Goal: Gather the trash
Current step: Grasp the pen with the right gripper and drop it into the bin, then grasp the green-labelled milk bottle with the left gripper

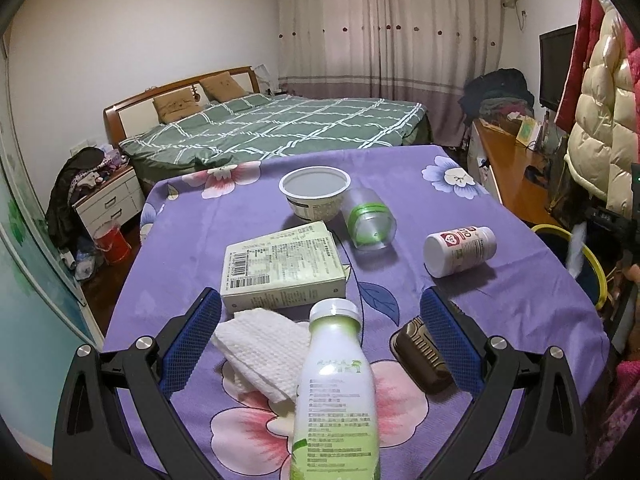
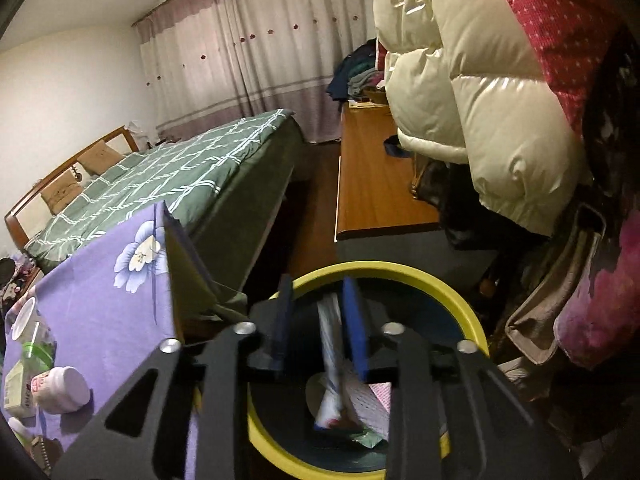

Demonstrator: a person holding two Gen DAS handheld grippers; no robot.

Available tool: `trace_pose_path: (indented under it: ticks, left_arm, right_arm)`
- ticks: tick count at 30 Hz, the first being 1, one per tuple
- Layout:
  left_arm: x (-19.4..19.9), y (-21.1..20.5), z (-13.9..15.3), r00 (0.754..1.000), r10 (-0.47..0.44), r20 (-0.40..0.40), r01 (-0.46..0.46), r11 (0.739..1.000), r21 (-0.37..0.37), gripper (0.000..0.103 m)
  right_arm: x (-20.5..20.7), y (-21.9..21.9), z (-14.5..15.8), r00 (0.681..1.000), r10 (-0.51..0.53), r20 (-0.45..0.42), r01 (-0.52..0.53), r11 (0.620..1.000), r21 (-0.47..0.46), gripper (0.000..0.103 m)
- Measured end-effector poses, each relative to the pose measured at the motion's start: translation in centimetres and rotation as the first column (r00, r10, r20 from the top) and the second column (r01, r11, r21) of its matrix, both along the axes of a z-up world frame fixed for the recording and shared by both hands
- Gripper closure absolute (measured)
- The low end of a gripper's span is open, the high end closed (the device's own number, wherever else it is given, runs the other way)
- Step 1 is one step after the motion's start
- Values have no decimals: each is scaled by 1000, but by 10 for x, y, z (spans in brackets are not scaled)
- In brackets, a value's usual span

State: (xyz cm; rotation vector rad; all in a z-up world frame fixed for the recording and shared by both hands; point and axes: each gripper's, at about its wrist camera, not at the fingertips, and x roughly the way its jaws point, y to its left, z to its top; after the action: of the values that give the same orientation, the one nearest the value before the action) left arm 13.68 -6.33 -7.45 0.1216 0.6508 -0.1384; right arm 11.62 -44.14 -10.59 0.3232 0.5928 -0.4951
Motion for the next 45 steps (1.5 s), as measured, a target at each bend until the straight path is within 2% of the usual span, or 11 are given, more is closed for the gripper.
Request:
trace_pose_path:
  ticks: [12, 18, 31, 39, 40, 45]
  left_arm:
    - [-5, 7, -13, 998, 17, -53, -16, 1000, 16, 5]
    - [-11, 2, -27, 994, -9, -113, 14, 999, 39, 21]
    - [-3, 2, -49, 977, 8, -214, 4, 998, 59, 28]
    - [10, -2, -60, 961, -3, -275, 21, 998, 64, 44]
    - [11, -1, -61, 959, -9, -282, 26, 998, 58, 50]
    - [9, -4, -60, 956, -32, -291, 49, 998, 51, 51]
  right_arm:
    - [-3, 14, 3, 999, 36, 5, -36, 999, 11, 69]
    - [-3, 14, 4, 999, 36, 5, -37, 999, 10, 69]
    - [-2, 20, 3, 999, 52, -3, -52, 998, 17, 66]
    - [-1, 19, 3, 998, 60, -5, -60, 998, 28, 66]
    - [-1, 19, 2, 998, 61, -5, -61, 998, 29, 66]
    - [-1, 18, 3, 998, 64, -4, -64, 997, 32, 66]
